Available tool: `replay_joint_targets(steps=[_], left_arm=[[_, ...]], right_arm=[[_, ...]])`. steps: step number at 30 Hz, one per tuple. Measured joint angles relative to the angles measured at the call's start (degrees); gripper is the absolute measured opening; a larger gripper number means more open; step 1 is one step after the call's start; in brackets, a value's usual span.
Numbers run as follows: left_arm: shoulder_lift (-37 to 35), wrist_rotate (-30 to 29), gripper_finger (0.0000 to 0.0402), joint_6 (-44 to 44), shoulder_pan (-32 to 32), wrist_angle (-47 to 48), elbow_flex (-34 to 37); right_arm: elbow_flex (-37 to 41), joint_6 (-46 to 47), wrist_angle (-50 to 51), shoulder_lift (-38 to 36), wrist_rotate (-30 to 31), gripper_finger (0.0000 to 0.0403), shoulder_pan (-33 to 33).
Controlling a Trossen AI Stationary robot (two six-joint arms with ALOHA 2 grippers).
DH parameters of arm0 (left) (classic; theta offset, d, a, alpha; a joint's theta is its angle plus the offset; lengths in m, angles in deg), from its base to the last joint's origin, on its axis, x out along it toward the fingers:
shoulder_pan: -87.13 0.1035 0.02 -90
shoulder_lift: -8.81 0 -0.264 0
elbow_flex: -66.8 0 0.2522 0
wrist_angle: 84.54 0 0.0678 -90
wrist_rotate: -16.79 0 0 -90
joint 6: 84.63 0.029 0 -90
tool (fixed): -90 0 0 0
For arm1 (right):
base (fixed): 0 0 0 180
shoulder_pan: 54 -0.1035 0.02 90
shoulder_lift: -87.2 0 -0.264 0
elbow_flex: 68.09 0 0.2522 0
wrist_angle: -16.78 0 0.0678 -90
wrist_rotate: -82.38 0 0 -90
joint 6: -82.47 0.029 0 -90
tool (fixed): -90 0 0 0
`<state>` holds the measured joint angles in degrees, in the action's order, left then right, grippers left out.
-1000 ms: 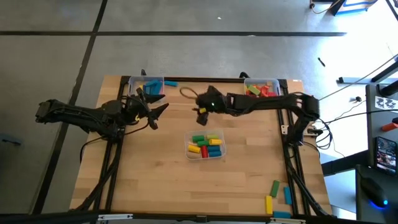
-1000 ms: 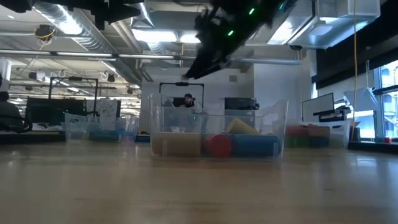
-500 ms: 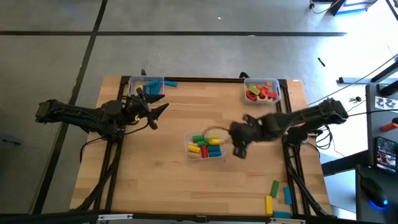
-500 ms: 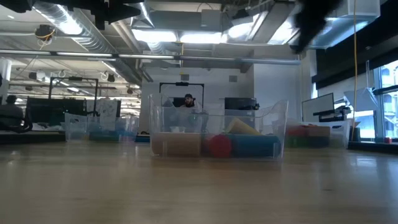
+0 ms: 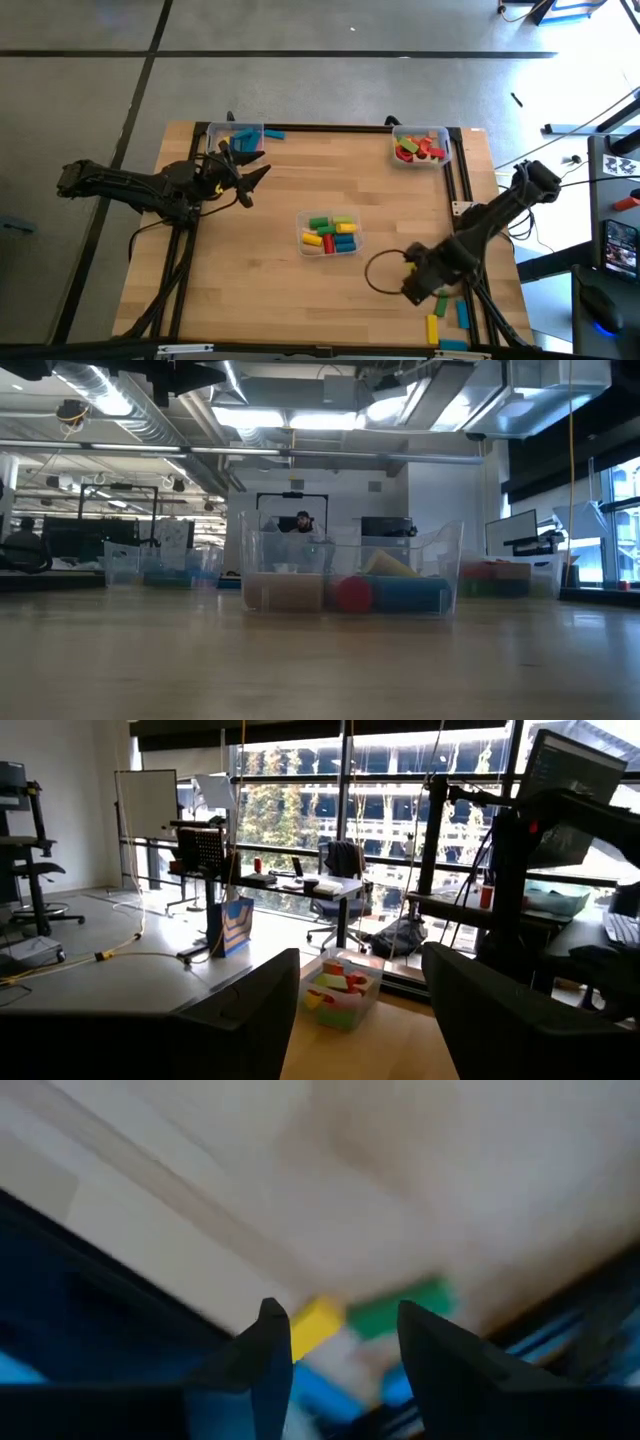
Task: Sort blocks by size
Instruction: Put the yellow rectangular block into the top left transparent bin
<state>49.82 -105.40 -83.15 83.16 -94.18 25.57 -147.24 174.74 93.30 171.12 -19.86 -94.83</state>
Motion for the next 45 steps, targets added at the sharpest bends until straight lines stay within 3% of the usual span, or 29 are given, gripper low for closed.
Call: replay_joint_targets(steps=[5,10,17,22,30,45], left_arm=[[0.02,0.0,0.021,0.85,0.0,-2.08,-0.02],[0.02,0.0,0.021,1.52,0.0,-3.51,-0.02],[0.0,0.0,0.021,3.48,0.0,-6.09,-0.04],[0.01,-0.02,0.021,5.25,0.0,-7.53,-0.04],[0.02,0.0,0.021,6.1,0.0,-8.18,-0.04],[0.02,-0.02,0.021,6.03,-0.02,-8.78,-0.04]], right_arm=[[7.29,21.33,-15.07,0.21,-6.01,0.0172,-5.42],[10.78,34.66,-28.41,3.33,-5.51,0.0192,-11.09],[10.89,45.01,-34.43,9.31,-8.1,0.0272,-15.58],[10.87,45.46,-35.43,12.81,-8.38,0.0283,-15.4],[10.87,45.32,-36.26,16.26,-7.63,0.0251,-15.4],[10.76,43.57,-34.88,16.36,-1.84,0.0143,-15.44]])
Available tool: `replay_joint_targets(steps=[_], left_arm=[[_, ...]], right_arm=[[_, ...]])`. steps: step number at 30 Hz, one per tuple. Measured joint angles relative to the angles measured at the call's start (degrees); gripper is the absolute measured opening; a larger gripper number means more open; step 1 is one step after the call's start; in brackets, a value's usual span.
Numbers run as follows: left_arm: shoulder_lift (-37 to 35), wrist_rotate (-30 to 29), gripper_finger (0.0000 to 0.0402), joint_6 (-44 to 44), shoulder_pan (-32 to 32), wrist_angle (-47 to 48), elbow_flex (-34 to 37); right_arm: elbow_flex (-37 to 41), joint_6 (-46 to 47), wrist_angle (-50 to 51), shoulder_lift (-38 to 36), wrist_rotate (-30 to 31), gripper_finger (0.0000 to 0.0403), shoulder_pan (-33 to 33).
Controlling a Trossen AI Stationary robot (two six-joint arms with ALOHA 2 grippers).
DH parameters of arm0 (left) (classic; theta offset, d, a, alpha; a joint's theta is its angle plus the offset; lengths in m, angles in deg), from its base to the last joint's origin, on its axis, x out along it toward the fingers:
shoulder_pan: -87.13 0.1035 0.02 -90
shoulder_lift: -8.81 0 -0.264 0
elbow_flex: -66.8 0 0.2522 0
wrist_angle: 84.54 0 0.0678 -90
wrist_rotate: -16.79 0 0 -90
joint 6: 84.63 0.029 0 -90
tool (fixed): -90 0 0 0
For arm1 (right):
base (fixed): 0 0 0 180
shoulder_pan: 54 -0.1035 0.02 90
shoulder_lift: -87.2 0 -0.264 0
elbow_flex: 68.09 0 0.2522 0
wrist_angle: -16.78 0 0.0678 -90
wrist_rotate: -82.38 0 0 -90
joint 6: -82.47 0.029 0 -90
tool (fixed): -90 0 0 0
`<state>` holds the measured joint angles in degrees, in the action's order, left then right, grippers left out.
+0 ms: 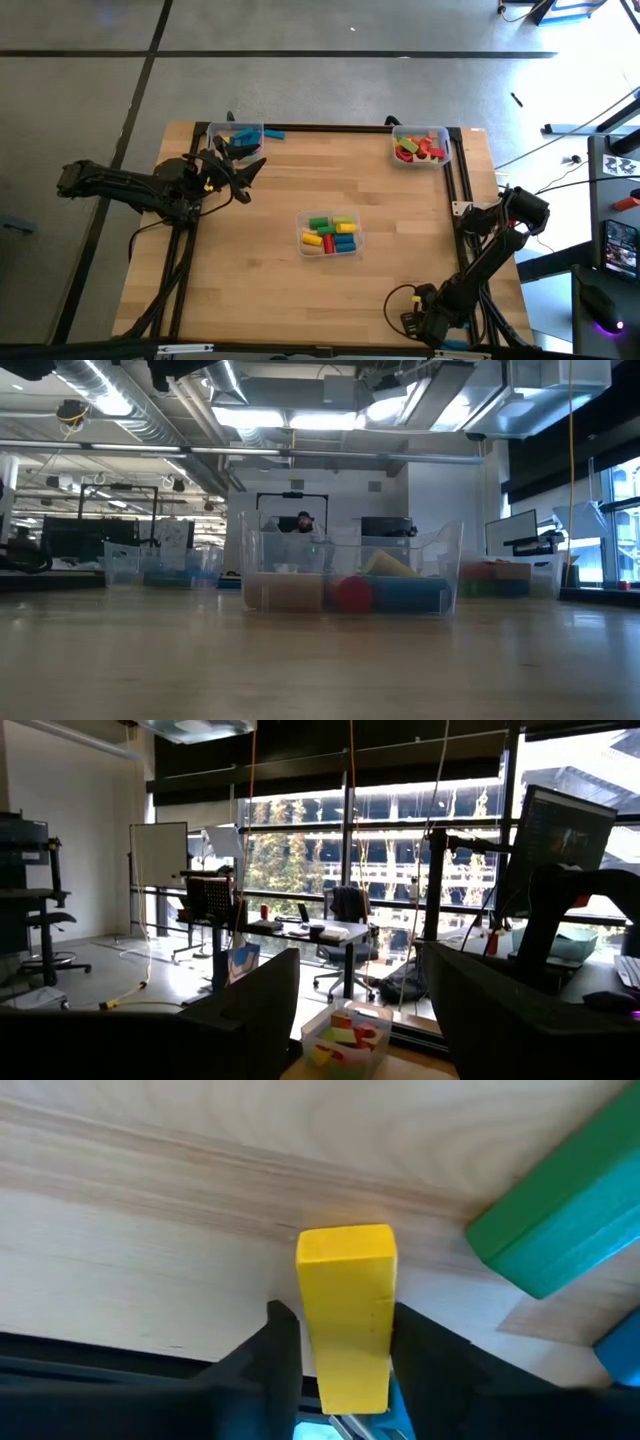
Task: Sort blocks by size
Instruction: Put the yellow rectangular block into the top left transparent bin
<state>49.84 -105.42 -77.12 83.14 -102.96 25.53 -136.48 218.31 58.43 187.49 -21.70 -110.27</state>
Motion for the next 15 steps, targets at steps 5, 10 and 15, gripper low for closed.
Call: replay_joint_targets(steps=[5,10,15], left_arm=[[0.0,0.0,0.021,0.0,0.01,0.0,0.0],[-0.02,0.02,0.021,-0.01,0.0,-0.07,0.0],[0.0,0.01,0.021,0.0,0.0,-0.09,0.0]], right_arm=[[0.0,-1.35,0.38,-0.02,0.01,0.0125,0.02],[0.0,-2.71,0.47,-0.04,0.01,0.0118,0.02],[0.0,-3.94,0.47,-0.04,0.02,0.0117,0.04]])
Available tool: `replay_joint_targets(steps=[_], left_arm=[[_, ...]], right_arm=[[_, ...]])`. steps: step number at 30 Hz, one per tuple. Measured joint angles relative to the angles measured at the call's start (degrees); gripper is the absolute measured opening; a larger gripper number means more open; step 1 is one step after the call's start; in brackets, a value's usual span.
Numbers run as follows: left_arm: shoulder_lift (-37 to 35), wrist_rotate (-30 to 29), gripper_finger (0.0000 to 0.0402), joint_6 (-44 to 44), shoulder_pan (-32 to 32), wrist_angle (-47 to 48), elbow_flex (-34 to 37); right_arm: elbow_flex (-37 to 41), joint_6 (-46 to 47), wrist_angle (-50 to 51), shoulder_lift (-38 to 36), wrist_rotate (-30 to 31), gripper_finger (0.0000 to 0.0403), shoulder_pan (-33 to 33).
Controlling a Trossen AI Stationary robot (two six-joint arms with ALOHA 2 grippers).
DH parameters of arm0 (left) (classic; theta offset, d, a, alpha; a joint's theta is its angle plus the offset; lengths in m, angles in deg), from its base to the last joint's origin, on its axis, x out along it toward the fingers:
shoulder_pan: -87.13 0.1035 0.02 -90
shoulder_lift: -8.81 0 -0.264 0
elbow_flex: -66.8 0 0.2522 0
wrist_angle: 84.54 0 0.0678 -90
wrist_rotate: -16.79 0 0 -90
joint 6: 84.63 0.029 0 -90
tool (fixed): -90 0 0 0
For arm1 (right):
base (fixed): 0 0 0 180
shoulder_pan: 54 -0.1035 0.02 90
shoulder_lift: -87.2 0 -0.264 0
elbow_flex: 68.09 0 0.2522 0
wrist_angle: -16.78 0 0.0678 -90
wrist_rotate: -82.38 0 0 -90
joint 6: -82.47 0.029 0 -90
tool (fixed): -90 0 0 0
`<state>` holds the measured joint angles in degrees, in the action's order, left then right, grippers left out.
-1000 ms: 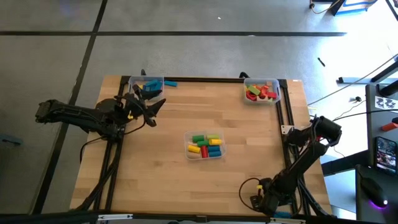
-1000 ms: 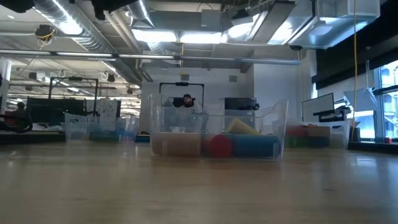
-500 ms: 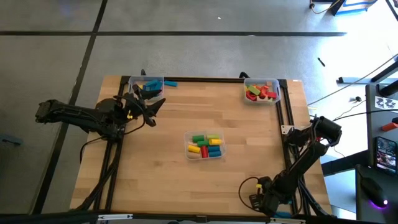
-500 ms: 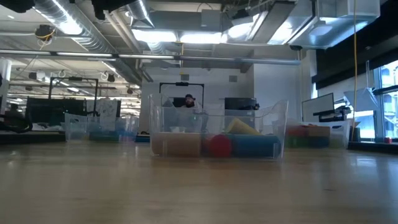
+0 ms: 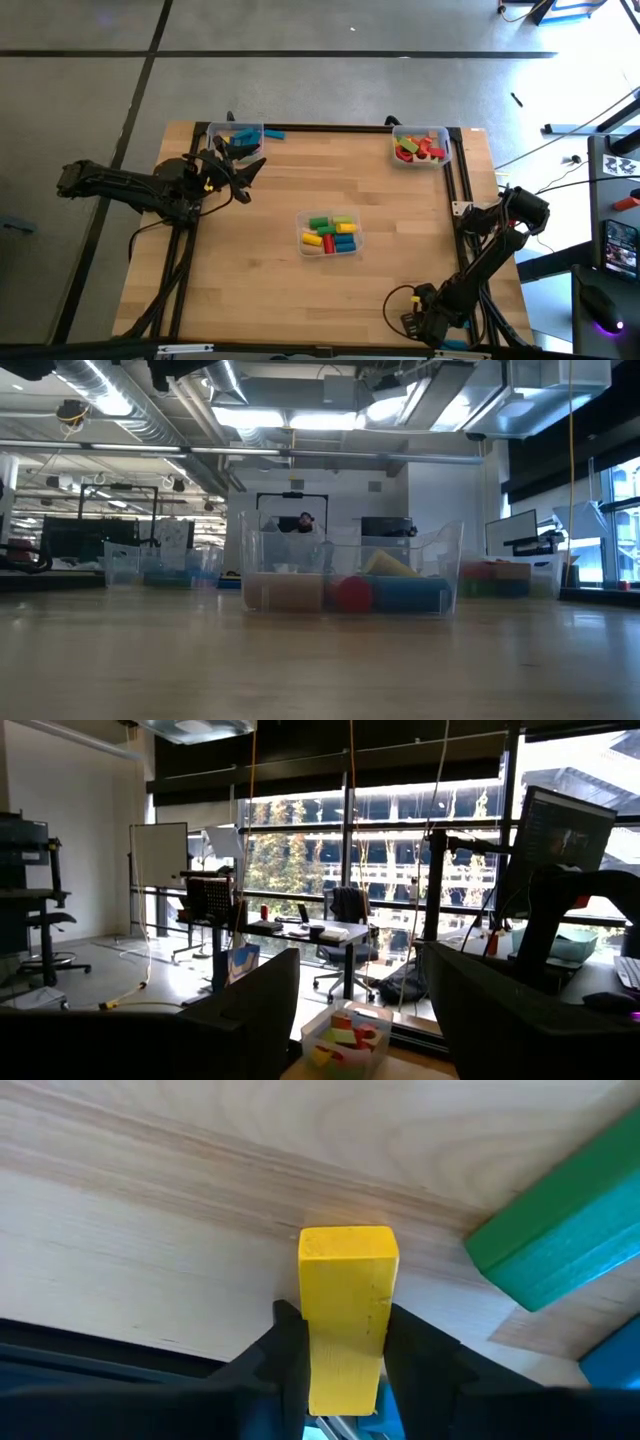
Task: Sort blocks by size
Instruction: Put the yellow rectangular block into the top left transparent bin
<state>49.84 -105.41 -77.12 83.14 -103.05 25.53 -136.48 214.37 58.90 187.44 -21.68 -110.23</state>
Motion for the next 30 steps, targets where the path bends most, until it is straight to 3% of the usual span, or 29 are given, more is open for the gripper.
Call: replay_joint_targets(steps=[30], left_arm=[[-0.01,-0.01,0.021,-0.01,0.0,-0.19,0.0]], right_arm=[[0.13,-6.66,-1.29,-0.02,-1.0,0.0117,2.79]])
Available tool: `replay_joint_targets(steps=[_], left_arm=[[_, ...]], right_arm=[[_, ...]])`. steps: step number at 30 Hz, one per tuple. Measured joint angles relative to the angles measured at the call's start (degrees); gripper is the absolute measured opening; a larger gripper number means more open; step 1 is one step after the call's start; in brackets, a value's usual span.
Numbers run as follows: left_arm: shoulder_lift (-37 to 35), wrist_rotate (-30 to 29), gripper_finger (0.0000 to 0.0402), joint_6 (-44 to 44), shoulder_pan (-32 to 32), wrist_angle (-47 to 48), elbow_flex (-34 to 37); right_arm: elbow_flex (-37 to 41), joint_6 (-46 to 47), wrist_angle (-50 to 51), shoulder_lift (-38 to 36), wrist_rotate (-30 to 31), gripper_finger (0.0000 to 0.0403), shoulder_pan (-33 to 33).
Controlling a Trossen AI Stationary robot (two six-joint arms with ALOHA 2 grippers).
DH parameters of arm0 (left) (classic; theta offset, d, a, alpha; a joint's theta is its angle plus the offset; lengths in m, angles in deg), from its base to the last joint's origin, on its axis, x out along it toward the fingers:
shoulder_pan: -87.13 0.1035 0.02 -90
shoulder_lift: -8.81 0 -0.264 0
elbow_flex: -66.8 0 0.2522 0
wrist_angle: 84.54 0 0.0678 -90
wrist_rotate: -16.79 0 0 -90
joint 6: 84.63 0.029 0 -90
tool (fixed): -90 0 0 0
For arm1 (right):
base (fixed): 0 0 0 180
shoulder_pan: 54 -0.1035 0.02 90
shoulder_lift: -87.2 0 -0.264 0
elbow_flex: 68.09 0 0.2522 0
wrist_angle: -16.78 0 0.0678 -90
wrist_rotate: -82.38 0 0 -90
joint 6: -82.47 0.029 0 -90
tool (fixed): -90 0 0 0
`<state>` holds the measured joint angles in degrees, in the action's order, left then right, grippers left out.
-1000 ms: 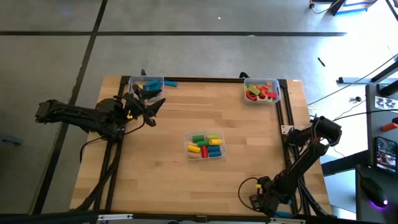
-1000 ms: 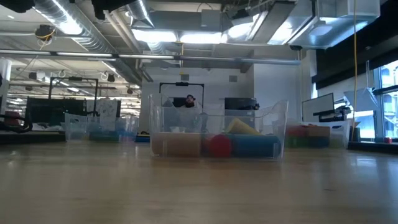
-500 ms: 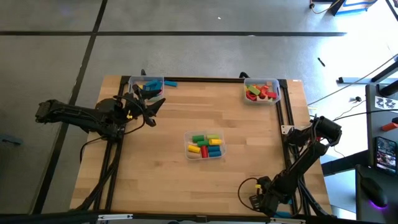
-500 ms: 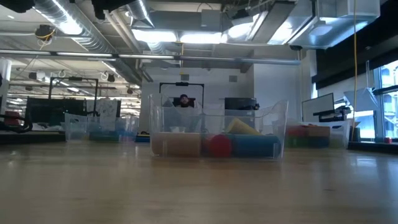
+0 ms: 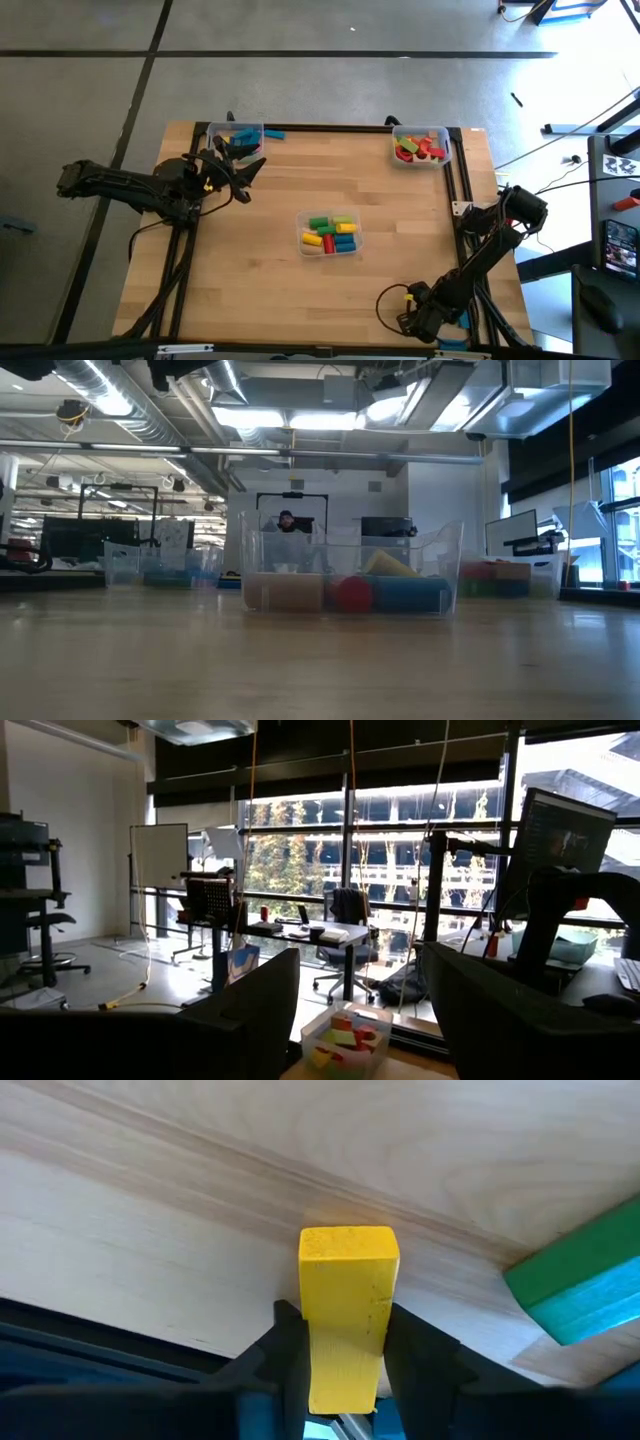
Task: Sort blocks by size
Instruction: Put the yellow rectangular block into the top left transparent bin
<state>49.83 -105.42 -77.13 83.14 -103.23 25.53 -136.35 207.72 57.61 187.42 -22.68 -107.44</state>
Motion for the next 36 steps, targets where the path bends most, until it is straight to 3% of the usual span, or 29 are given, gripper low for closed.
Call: replay_joint_targets(steps=[11,28,36], left_arm=[[0.0,0.01,0.021,-0.01,0.01,0.03,0.0],[0.01,0.02,0.021,0.4,0.0,0.12,0.02],[-0.01,0.01,0.021,0.43,0.0,0.35,0.02]], right_arm=[[-0.03,-5.99,-0.05,-1.62,1.88,0.0117,3.63],[-0.04,-16.44,4.7,-4.65,12.72,0.0117,8.26],[-0.04,-24.17,4.28,-4.65,14.03,0.0117,12.34]])
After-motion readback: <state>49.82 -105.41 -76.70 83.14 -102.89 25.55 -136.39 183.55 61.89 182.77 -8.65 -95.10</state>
